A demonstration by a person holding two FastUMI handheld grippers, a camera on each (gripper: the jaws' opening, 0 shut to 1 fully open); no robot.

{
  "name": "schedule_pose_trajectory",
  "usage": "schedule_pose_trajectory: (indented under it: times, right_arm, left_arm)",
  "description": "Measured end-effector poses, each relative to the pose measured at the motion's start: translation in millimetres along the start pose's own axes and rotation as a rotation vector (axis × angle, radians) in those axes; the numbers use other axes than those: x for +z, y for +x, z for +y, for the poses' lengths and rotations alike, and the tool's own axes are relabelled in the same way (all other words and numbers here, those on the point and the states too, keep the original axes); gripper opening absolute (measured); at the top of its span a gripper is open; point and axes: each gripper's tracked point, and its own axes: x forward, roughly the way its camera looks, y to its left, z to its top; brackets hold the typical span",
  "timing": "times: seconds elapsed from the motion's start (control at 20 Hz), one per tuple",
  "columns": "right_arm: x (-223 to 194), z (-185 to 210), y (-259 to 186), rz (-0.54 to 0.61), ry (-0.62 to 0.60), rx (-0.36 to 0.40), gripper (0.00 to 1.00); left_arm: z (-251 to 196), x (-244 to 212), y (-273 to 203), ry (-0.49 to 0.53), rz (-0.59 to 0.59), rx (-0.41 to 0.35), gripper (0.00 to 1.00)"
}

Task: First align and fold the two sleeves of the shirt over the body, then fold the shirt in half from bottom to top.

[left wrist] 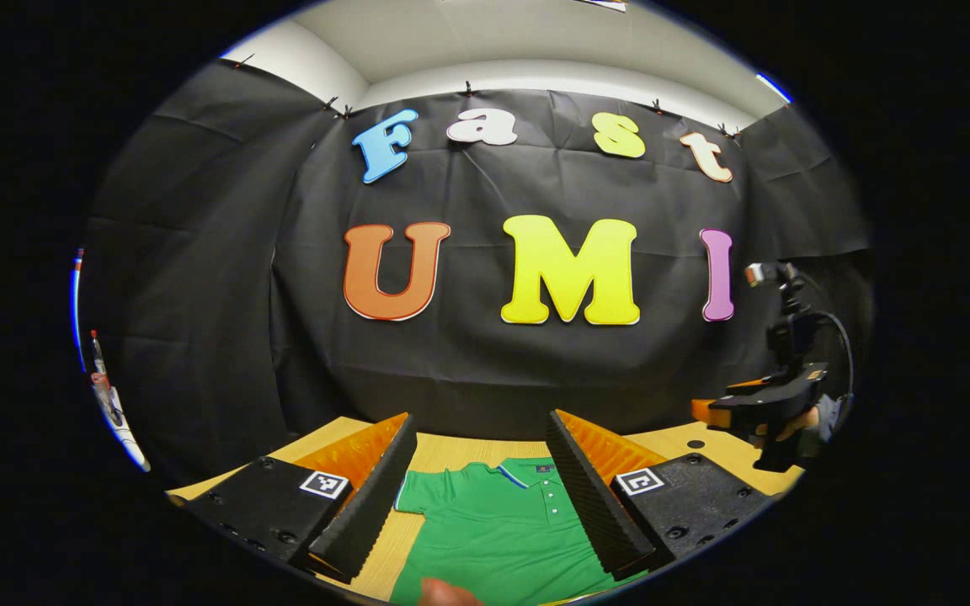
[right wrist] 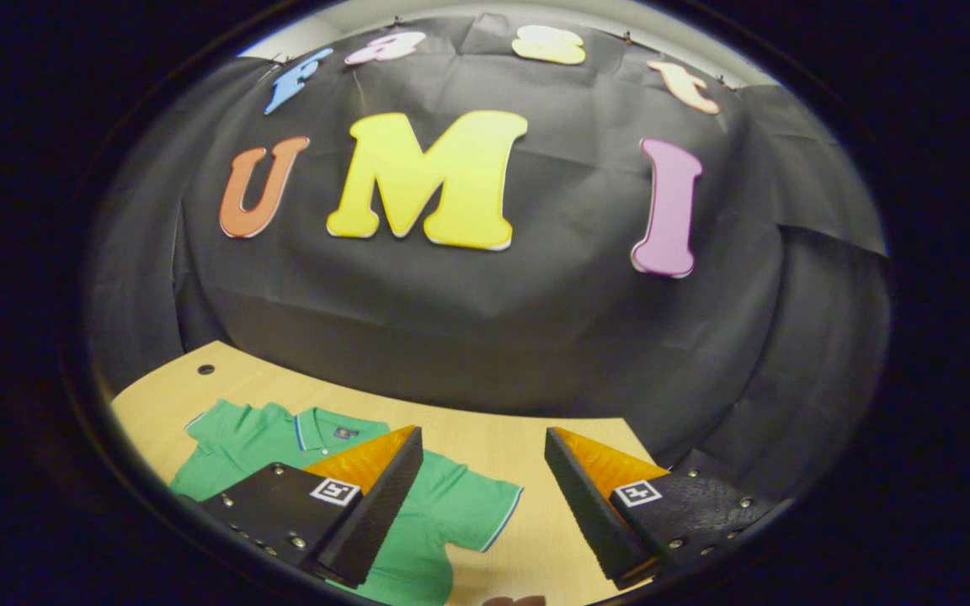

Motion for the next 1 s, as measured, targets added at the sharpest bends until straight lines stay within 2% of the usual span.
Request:
schedule_pose_trajectory:
  times: [0.25, 0.5, 0.75, 0.9, 0.95, 1.0]
  right_arm:
    - [-74, -27, 90, 0.235, 0.065, -0.054, 0.94]
    - [-134, -39, 140, 0.363, 0.067, -0.084, 0.94]
    - [-163, -40, 156, 0.422, 0.052, -0.075, 0.94]
    - [-174, -30, 158, 0.448, 0.122, -0.009, 0.98]
    - [-171, -29, 156, 0.445, 0.144, -0.016, 0.84]
    - [-175, -29, 157, 0.470, 0.146, -0.025, 0.84]
  left_arm:
    - [10, -9, 3, -0.003, 0.035, 0.027, 0.99]
    - [18, -25, 10, -0.013, 0.087, 0.047, 1.00]
    - [17, -36, 20, -0.013, 0.121, 0.049, 0.99]
    - [12, -41, 20, -0.017, 0.133, 0.039, 0.99]
    - [9, -41, 21, -0.019, 0.136, 0.035, 0.99]
    - [7, -44, 21, -0.021, 0.138, 0.029, 1.00]
